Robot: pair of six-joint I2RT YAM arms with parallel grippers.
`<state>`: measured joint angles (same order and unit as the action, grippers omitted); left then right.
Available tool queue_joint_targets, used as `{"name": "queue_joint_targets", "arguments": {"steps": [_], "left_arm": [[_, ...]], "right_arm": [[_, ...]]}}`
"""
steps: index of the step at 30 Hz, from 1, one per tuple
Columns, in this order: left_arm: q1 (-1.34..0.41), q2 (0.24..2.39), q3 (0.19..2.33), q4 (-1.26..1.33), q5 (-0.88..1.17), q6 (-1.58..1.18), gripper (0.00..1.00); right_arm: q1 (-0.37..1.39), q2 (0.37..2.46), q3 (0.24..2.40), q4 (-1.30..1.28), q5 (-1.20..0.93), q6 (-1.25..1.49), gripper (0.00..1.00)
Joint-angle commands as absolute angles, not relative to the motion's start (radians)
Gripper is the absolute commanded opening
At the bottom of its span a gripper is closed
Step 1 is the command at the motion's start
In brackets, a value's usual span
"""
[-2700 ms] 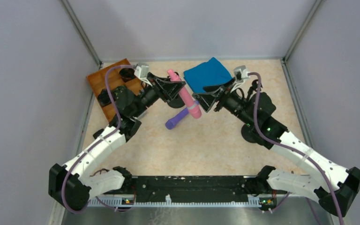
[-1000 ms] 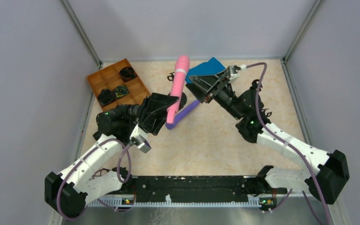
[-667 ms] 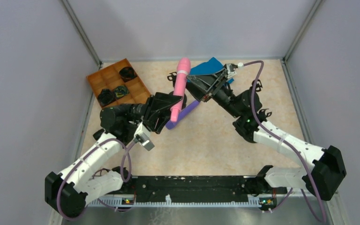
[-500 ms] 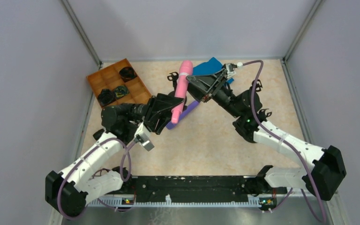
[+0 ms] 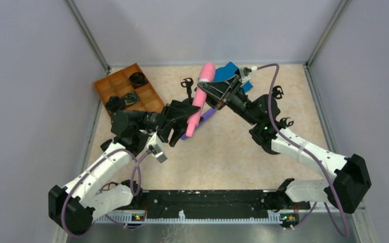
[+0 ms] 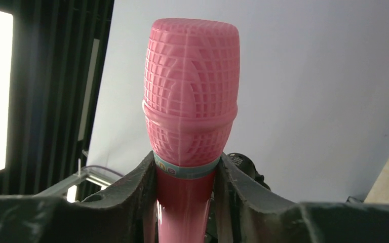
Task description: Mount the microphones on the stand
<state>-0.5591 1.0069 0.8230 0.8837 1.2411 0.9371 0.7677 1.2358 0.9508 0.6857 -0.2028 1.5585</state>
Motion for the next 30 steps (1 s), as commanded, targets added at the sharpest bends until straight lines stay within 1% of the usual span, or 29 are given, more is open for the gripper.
{"name": "queue_joint_targets", "arguments": {"steps": [1,2,6,10,12,13,14,16,19,24,27,30], "left_arm": [[-0.565,0.967,0.829,0.824,1.183,0.881,0.92],[-0.565,0.964,0.830,0.812,1.171,0.855,0.98],[-0.565,0.926,0.831,0.729,1.134,0.753,0.99],[-0.566,0.895,0.811,0.717,1.044,0.568,0.99],[-0.572,0.906,0.823,0.715,0.950,0.415,0.99],[-0.576,0.919,0.836,0.715,0.895,0.302,0.99],[-0.581,0.938,0.862,0.691,0.844,0.253,0.98],[-0.586,0.975,0.945,0.559,0.800,0.132,0.99],[-0.587,1.013,1.019,0.453,0.733,-0.018,0.99],[-0.586,1.003,0.982,0.432,0.612,-0.217,0.99],[-0.586,0.950,0.910,0.526,0.522,-0.252,0.99],[-0.586,0.926,0.891,0.527,0.394,-0.272,0.99]], "right_arm": [[0.748,1.185,0.950,0.720,-0.162,1.462,0.08],[0.745,1.180,0.945,0.723,-0.157,1.461,0.05],[0.715,1.145,0.926,0.720,-0.128,1.446,0.00],[0.653,1.084,0.885,0.708,-0.067,1.377,0.00],[0.631,1.042,0.888,0.643,-0.014,1.252,0.00],[0.628,1.022,0.894,0.605,0.044,1.169,0.00],[0.628,1.002,0.899,0.572,0.091,1.071,0.00],[0.629,0.973,0.909,0.531,0.171,0.886,0.00],[0.628,0.946,0.902,0.541,0.247,0.636,0.00],[0.628,0.935,0.873,0.583,0.207,0.351,0.00],[0.629,0.924,0.839,0.623,0.173,0.295,0.02],[0.629,0.933,0.820,0.676,0.106,0.299,0.04]]}}
